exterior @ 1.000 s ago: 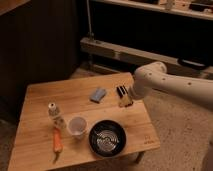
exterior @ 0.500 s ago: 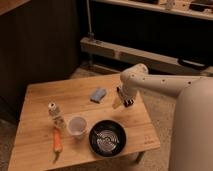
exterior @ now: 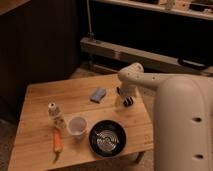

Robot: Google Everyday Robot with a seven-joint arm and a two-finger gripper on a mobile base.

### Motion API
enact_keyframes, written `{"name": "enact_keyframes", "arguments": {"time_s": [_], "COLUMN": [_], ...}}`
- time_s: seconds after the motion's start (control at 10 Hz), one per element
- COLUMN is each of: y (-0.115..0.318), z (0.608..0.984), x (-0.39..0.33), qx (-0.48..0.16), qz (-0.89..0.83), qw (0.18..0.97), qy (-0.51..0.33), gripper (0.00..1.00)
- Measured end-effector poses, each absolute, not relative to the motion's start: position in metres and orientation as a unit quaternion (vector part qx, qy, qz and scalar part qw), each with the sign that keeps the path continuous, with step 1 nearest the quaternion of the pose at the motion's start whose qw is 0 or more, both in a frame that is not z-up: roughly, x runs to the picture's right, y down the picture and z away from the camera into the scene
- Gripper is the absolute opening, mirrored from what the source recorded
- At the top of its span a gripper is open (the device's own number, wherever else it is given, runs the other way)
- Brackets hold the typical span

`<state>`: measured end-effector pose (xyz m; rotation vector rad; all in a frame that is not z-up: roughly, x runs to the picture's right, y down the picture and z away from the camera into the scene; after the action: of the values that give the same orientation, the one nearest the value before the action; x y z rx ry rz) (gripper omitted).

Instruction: Place the eraser on the white sponge

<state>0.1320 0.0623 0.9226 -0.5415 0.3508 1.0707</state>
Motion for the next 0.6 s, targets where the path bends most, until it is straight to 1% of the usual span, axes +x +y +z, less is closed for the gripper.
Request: {"name": "enact_keyframes", "arguments": {"time_s": [0.3,0.4,0.6], "y": [0.051,0.052,0.063], "z": [0.953,0.958,0.961], "x": [0.145,0.146,0.144], "qx": [-0.28,-0.291,-0.326], "qz": [0.517,0.519,0.522], "qw": [0.79,0.784,0.769], "qy": [0.176,0.177,0.173], "gripper": [0.8,0.78,0.6]}}
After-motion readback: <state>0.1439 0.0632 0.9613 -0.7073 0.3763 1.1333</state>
